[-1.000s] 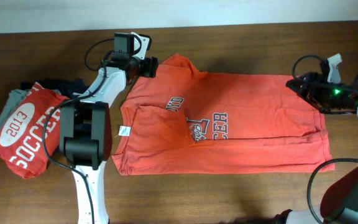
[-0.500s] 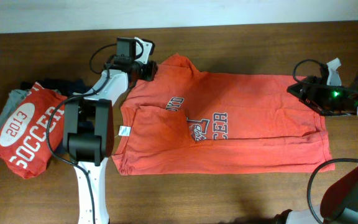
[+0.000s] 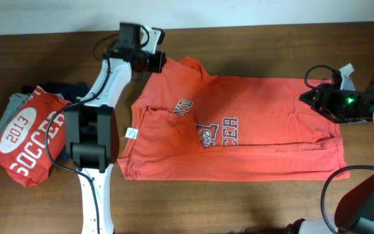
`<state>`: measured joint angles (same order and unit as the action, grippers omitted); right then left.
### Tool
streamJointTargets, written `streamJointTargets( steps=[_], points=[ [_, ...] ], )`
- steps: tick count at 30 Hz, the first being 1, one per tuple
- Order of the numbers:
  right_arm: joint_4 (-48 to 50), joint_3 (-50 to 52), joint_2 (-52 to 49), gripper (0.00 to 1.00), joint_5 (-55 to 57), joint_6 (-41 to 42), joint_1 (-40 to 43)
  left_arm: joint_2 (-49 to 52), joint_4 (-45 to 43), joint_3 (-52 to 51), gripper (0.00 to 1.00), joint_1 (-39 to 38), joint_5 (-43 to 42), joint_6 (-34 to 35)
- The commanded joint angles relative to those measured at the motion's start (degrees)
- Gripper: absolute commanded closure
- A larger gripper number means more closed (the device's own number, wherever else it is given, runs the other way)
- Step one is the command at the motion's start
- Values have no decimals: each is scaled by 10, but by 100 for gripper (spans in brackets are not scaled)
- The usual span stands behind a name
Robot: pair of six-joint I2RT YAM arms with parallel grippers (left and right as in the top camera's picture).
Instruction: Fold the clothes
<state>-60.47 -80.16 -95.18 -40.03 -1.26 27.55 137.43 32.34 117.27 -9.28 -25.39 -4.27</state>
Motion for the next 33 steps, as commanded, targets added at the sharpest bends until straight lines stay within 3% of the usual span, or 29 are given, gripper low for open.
streamJointTargets(
  steps=[1,11,17,20,24,26,28,29,33],
  points=[
    [-1,-5,10,40,3,-16,-2,-10,63,58,100,0,-5,-34],
    [13,-5,10,40,4,-15,-2,-13,337,87,100,-28,27,-64],
    [21,-5,10,40,4,-15,-2,-13,426,84,99,-53,37,-65],
    [22,-5,10,40,4,-15,-2,-13,474,84,94,-65,58,-63],
    [27,-5,10,40,4,-15,-2,-13,447,84,91,-72,160,-63],
    [29,-5,10,40,4,-15,-2,-13,408,85,81,-72,205,-54],
    [28,-5,10,40,4,-15,-2,-13,370,85,78,-71,224,-54],
    [28,-5,10,40,4,-15,-2,-13,354,85,69,-70,227,-54],
    [27,-5,10,39,4,-15,-2,-13,290,85,52,-70,228,-55]
  ],
)
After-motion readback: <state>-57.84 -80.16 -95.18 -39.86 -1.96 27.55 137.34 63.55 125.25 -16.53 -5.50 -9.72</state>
